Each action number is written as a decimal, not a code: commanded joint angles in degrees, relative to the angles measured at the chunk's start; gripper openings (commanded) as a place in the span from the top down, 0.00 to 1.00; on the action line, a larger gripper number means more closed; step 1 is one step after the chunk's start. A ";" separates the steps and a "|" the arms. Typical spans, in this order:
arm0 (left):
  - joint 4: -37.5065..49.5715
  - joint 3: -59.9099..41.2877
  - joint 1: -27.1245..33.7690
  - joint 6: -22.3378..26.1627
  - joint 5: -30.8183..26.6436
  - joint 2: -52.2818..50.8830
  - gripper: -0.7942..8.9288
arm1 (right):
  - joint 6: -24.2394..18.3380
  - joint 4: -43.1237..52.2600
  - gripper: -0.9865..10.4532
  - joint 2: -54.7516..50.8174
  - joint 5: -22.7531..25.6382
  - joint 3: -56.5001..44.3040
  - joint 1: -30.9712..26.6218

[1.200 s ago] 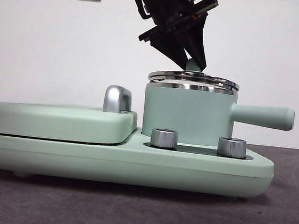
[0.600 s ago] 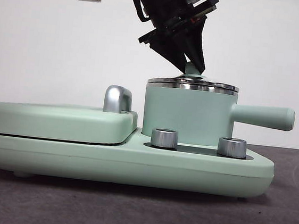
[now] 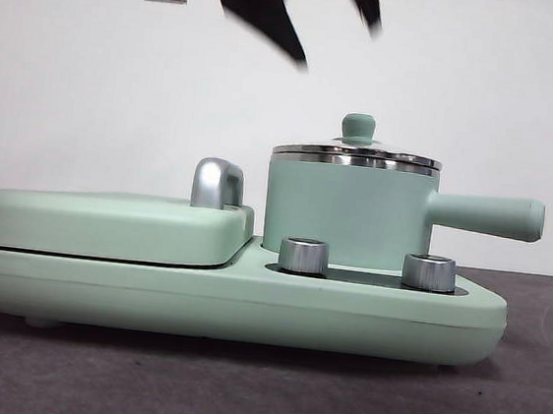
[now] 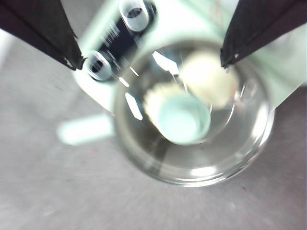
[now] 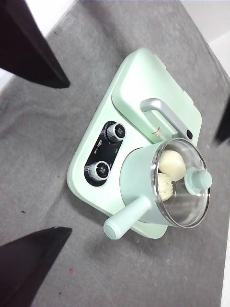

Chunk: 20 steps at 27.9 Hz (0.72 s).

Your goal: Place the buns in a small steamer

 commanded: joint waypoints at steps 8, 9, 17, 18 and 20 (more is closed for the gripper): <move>-13.27 1.55 0.28 -1.18 0.11 -21.49 0.44 | 0.61 1.38 0.51 0.02 -0.13 0.50 0.39; -13.77 0.79 0.28 -1.55 0.11 -23.02 0.44 | 0.61 1.70 0.51 0.02 -0.13 0.52 0.39; -5.79 -21.68 0.28 -3.93 0.11 -41.20 0.44 | 0.35 6.19 0.51 0.02 -3.65 0.50 0.39; -4.09 -25.44 0.28 -4.48 0.11 -43.71 0.44 | 0.35 6.40 0.51 0.02 -3.65 0.52 0.39; 0.04 -33.48 0.28 -5.66 0.11 -49.29 0.44 | 0.37 6.91 0.51 0.02 -3.63 0.52 0.39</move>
